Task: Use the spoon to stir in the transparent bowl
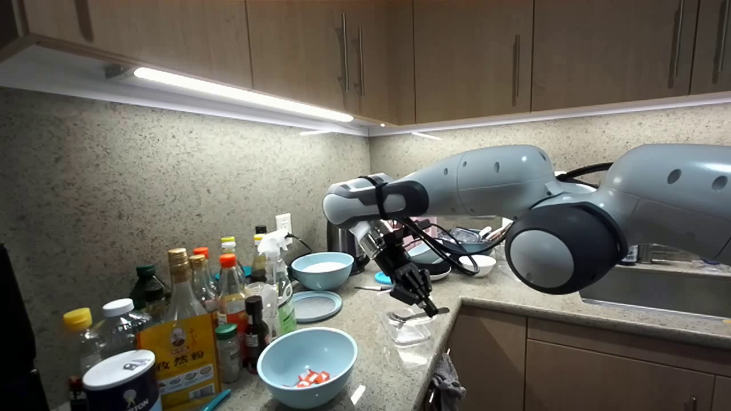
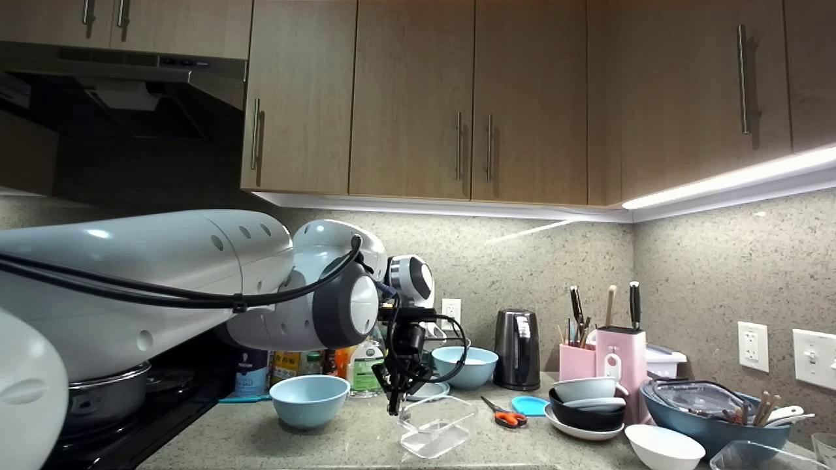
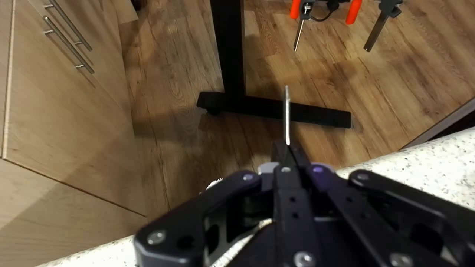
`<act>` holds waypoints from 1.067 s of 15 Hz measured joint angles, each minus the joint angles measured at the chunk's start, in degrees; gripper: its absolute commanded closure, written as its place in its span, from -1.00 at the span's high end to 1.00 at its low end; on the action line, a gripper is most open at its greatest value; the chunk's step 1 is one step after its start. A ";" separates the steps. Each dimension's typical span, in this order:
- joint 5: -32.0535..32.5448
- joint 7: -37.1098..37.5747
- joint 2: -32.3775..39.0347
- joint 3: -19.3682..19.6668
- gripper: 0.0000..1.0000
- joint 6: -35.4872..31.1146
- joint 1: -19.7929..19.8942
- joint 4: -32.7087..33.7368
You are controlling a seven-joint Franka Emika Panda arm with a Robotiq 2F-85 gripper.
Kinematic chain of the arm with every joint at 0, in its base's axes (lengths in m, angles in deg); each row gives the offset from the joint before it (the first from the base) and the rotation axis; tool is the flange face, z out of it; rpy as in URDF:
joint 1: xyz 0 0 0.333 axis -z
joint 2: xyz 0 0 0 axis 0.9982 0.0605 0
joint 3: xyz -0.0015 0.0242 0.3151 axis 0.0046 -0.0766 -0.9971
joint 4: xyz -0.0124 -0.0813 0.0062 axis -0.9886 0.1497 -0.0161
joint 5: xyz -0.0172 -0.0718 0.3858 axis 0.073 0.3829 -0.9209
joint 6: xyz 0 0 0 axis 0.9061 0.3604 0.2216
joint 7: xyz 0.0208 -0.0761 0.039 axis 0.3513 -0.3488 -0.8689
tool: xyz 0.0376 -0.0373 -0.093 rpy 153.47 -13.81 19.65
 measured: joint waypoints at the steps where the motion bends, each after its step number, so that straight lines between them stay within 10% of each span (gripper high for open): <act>1: 0.00 0.00 0.14 0.00 -0.99 0.12 0.09 -0.22; 16: 2.43 3.84 1.05 2.92 -0.99 -8.86 -1.38 -0.54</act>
